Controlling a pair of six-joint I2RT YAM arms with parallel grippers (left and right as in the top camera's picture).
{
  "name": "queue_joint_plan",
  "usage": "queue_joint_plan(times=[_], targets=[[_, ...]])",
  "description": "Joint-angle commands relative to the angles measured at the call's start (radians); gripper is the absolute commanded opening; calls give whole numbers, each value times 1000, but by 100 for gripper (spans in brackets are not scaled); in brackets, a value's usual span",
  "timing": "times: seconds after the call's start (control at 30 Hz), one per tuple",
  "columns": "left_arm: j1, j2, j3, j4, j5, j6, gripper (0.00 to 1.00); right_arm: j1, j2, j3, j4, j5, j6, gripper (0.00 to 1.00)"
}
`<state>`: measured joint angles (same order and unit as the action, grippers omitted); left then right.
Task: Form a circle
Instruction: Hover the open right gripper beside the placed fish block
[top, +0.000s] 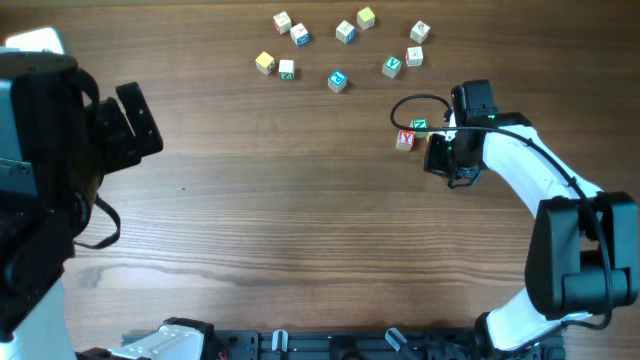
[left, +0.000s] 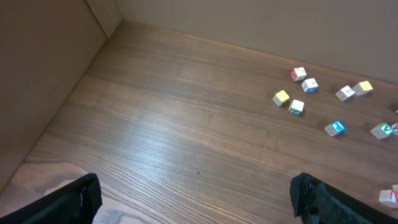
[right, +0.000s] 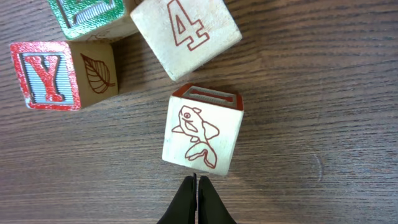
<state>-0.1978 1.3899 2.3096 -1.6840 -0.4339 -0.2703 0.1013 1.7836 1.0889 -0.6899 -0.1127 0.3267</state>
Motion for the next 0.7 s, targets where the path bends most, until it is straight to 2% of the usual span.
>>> queue_joint_plan(times=[0.0,0.4,0.67], targets=[[5,0,0,0,-13,2,100,2,48,15,5,-20,-9,4],[5,0,0,0,-13,2,100,2,63,15,46,-20,-9,5],[5,0,0,0,-13,2,100,2,63,15,-29,-67,-13,4]])
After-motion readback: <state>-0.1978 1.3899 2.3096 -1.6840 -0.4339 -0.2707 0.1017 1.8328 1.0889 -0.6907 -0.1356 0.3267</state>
